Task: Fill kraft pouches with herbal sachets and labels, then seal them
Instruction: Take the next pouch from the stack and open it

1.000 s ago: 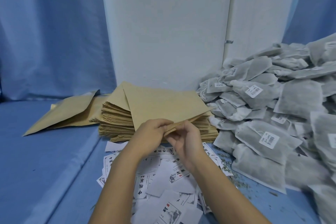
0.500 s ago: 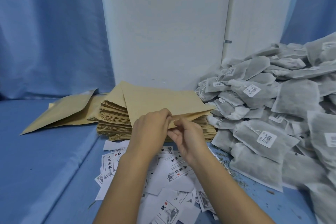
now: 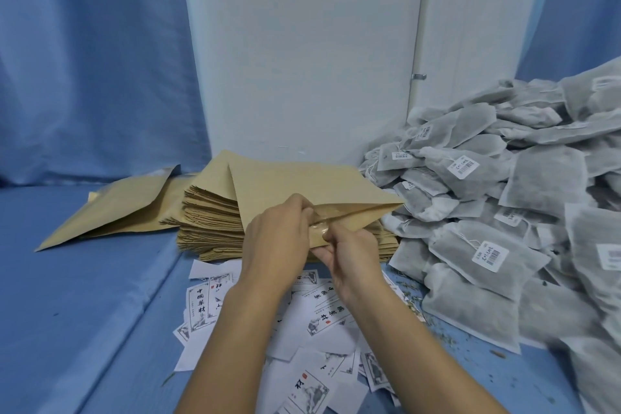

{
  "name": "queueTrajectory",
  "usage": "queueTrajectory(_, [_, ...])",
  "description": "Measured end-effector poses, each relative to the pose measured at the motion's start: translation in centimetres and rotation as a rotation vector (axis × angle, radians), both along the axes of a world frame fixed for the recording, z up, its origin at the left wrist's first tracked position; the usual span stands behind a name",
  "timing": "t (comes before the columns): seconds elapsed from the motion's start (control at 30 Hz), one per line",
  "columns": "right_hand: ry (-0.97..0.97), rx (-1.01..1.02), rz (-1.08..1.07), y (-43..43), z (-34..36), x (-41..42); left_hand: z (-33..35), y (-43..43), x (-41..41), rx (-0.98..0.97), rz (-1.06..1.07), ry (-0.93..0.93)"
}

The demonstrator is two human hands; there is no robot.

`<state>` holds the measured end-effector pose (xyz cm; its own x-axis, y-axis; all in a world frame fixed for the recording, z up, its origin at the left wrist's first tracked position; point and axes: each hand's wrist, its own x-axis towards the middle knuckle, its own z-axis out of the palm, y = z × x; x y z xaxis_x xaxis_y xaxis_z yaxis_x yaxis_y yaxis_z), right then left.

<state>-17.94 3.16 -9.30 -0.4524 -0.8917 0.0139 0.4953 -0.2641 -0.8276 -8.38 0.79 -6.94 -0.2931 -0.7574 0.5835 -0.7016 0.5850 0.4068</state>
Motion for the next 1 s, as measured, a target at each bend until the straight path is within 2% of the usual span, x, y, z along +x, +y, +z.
queueTrajectory(0.07, [0.011,-0.018,0.016,0.0,-0.1,0.2,0.1,-0.1,0.1,0.006,0.03,0.052])
queueTrajectory(0.2, [-0.101,-0.068,0.091,0.0,0.1,-0.1,-0.1,0.4,0.0,-0.052,0.033,-0.017])
queueTrajectory(0.33, [-0.241,-0.011,0.124,-0.2,-0.5,-0.8,-0.4,0.3,0.2,-0.145,-0.028,-0.069])
queueTrajectory(0.43, [-0.292,0.071,0.089,-0.3,-0.4,-1.5,-0.5,-0.2,1.2,-0.207,0.055,-0.066])
queueTrajectory(0.6, [-0.304,0.181,-0.06,0.0,-0.9,-3.4,-0.9,-1.2,3.3,-0.097,0.214,0.053])
queueTrajectory(0.73, [-0.276,0.158,-0.087,0.0,-0.8,-2.7,-1.1,-0.8,2.0,-0.011,0.261,0.072])
queueTrajectory(0.8, [-0.173,0.086,-0.076,0.0,-0.5,-2.3,-1.0,-0.6,1.3,0.034,0.252,0.102])
queueTrajectory(0.9, [0.366,0.0,0.003,0.2,-0.4,-1.2,-1.2,-0.2,0.5,0.061,0.126,0.117])
queueTrajectory(0.93, [0.477,-0.031,0.047,0.3,-0.4,-0.8,-1.2,-0.1,0.1,0.08,0.071,0.141])
queueTrajectory(1.0, [0.555,-0.088,0.09,0.3,-0.2,-0.1,-0.9,0.3,-0.5,0.167,-0.018,0.25])
